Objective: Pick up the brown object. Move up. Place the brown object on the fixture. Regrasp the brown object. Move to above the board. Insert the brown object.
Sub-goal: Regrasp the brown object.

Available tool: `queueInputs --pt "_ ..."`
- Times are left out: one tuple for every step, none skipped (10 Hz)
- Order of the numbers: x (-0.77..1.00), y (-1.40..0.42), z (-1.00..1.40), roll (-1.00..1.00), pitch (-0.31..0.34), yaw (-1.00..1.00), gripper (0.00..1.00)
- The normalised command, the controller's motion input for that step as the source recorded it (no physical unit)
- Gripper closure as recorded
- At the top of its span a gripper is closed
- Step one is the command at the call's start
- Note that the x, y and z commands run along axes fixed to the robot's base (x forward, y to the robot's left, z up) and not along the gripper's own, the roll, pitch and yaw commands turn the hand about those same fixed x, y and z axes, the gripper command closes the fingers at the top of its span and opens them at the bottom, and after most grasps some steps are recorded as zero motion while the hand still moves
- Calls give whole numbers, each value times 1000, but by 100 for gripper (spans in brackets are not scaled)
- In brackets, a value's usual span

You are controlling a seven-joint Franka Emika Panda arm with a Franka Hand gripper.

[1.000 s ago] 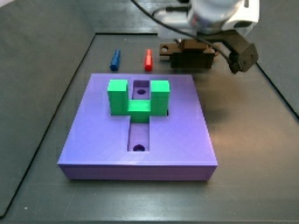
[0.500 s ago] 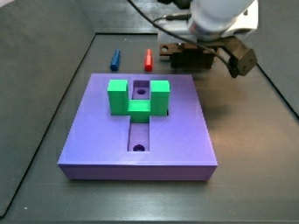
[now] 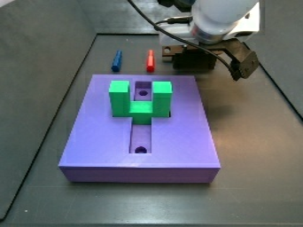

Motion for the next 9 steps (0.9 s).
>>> queueInputs --pt "0 0 0 0 0 0 100" --pt "0 0 0 0 0 0 100" --pt "0 0 0 0 0 0 100" --pt "0 0 0 0 0 0 100" --pt "0 0 0 0 0 0 100" --pt "0 0 0 0 0 0 100" --pt "0 0 0 0 0 0 100" --pt "0 0 0 0 0 0 100" --pt "0 0 0 0 0 0 100"
